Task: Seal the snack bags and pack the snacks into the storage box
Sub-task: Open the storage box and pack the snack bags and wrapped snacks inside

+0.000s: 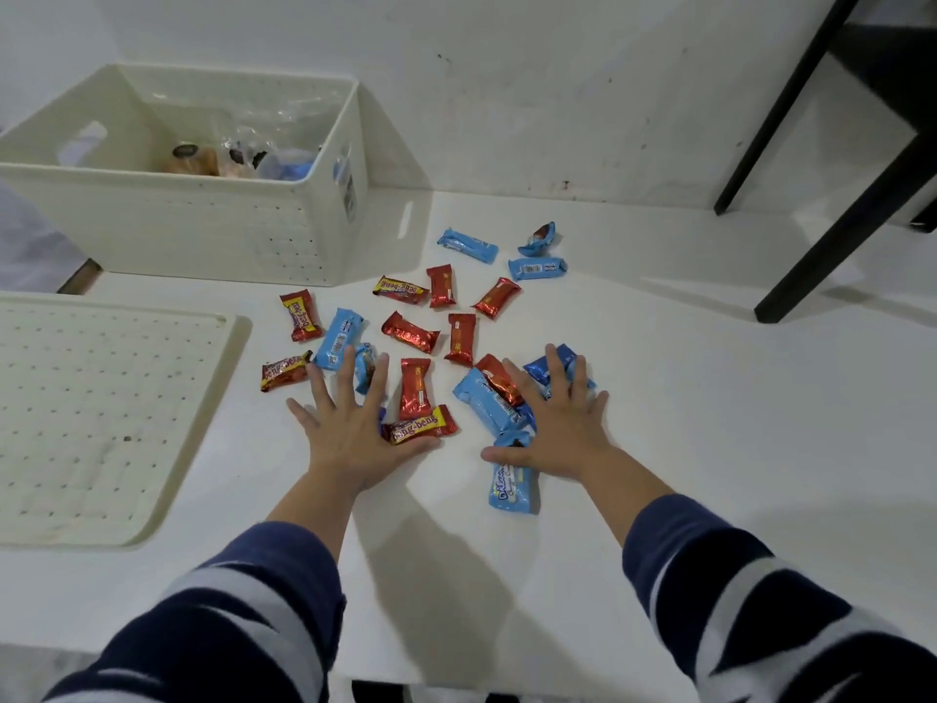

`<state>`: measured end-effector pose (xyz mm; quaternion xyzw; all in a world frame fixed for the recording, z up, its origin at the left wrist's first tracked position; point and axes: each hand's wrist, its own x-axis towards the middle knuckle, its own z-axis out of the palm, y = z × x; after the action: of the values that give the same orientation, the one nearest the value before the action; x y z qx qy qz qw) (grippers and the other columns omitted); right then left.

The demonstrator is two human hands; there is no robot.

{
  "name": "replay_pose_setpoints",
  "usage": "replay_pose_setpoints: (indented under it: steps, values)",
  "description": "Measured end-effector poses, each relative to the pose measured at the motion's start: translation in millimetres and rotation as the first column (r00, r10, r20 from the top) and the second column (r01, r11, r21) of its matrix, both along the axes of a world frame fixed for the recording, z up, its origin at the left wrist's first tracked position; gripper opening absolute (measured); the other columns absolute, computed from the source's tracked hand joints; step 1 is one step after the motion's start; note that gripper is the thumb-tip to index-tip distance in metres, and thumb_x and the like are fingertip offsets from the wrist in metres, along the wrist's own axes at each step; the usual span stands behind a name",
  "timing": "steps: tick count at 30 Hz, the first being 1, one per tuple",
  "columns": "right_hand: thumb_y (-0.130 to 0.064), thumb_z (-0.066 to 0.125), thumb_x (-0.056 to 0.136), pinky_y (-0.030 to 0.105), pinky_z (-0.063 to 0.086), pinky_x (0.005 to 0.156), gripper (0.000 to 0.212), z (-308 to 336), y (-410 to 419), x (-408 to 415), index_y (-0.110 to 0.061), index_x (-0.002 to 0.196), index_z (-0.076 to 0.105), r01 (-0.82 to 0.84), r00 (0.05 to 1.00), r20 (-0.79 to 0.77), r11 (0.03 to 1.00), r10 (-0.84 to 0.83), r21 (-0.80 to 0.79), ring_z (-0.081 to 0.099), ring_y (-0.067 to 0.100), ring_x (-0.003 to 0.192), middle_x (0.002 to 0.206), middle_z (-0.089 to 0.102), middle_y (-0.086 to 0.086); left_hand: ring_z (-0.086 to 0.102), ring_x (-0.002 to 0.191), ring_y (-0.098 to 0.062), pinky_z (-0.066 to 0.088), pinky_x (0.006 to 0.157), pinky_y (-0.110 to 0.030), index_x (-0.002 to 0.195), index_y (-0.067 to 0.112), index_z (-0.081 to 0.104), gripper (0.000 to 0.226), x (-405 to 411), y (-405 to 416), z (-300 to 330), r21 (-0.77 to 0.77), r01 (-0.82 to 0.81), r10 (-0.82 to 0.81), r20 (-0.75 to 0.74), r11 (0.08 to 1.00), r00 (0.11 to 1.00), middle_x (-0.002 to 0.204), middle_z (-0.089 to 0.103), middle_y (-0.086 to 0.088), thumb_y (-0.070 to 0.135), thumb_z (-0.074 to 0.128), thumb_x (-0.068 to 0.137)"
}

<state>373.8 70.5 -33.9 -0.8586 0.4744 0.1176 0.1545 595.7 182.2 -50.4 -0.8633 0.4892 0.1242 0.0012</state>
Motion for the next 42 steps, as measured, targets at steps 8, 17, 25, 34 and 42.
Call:
replay_pose_setpoints:
  steps: [8,17,25,34,42]
  values:
    - [-0.088,0.043,0.064,0.076,0.008,0.105,0.104,-10,-13,62,-0.056,0.138,-0.023,-0.12,0.993,0.011,0.989,0.121,-0.085,-0.022,0.049,0.141,0.154,-0.036,0.0,-0.011,0.143,-0.044,0.009,0.109,-0.071,0.144,0.053,0.003,0.104,35,-23,-8,-0.047,0.234,-0.232,0.028,0.971,0.972,0.158,-0.006,0.003,0.099,0.014,0.051]
    - [-0.063,0.049,0.081,0.052,0.029,0.103,0.06,-7,-13,85,-0.049,0.138,0.034,-0.124,0.987,0.071,0.972,0.141,-0.2,0.02,0.039,0.139,0.153,0.027,-0.008,0.056,0.099,-0.042,0.053,0.077,-0.042,0.118,0.029,0.063,0.055,27,-20,-11,-0.335,0.296,-0.259,0.152,0.895,0.954,0.129,0.057,-0.004,0.064,0.05,0.078]
    - [-0.038,0.056,0.089,0.035,0.045,0.085,0.045,3,12,86,-0.026,0.132,0.045,0.018,0.985,0.17,0.985,0.012,-0.174,0.049,0.028,0.105,0.128,0.047,0.005,0.053,0.095,-0.032,0.053,0.076,-0.038,0.123,0.022,0.062,0.051,19,1,-4,-0.337,0.177,-0.174,0.037,0.925,0.984,0.131,0.054,-0.002,0.04,0.072,0.077]
    - [-0.018,0.063,0.089,0.025,0.047,0.09,0.052,12,34,74,-0.03,0.136,0.044,0.105,0.959,0.27,0.991,-0.08,-0.081,0.052,0.021,0.115,0.133,0.051,0.0,0.046,0.108,-0.025,0.045,0.087,-0.03,0.125,0.022,0.062,0.044,5,29,7,-0.349,0.05,-0.087,-0.092,0.936,0.992,0.131,0.049,0.001,0.041,0.063,0.085]
    - [-0.008,0.061,0.087,0.026,0.046,0.095,0.046,25,37,64,-0.026,0.129,0.057,0.164,0.91,0.39,0.986,-0.141,-0.025,0.059,0.02,0.109,0.124,0.06,0.002,0.045,0.115,-0.022,0.044,0.093,-0.029,0.125,0.021,0.062,0.038,-6,37,23,-0.374,-0.04,-0.031,-0.181,0.926,0.983,0.131,0.049,0.002,0.035,0.061,0.089]
